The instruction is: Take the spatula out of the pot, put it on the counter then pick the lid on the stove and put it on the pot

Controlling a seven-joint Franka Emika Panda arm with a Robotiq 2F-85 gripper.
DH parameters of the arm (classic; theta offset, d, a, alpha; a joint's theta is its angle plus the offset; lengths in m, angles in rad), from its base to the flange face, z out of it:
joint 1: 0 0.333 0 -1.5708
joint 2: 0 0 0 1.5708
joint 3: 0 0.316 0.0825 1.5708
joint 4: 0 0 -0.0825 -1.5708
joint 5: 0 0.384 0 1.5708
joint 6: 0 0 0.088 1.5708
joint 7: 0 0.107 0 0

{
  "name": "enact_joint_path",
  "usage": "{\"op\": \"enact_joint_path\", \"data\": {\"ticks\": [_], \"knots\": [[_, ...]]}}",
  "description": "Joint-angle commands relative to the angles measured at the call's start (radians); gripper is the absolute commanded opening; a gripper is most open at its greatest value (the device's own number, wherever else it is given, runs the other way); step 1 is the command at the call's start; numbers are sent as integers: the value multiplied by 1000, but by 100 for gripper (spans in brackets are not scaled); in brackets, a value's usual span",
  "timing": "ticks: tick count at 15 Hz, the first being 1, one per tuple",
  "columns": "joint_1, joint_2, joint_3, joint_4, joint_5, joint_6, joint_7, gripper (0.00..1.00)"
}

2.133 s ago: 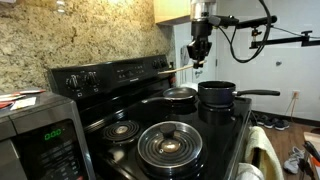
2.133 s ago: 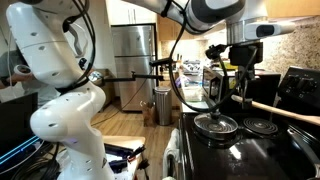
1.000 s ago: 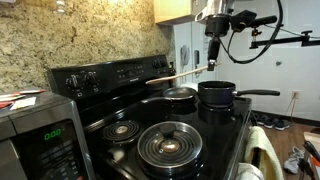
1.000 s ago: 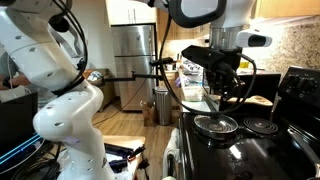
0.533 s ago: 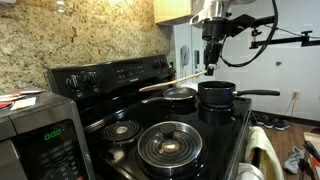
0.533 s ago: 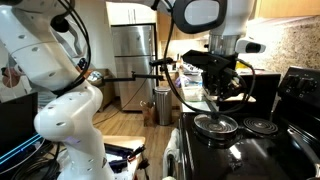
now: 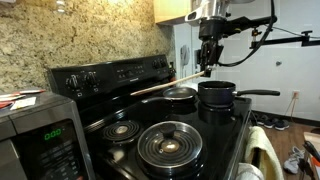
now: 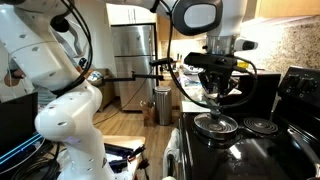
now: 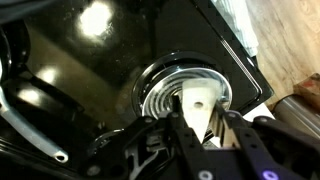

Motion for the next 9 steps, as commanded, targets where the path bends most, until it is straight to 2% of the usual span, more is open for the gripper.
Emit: {"op": "enact_joint_path", "data": {"ticks": [1,9], "knots": [[19,-16,31,-55,8,75,-155,9],[38,-13,42,-99,30,79,-390,9]]}}
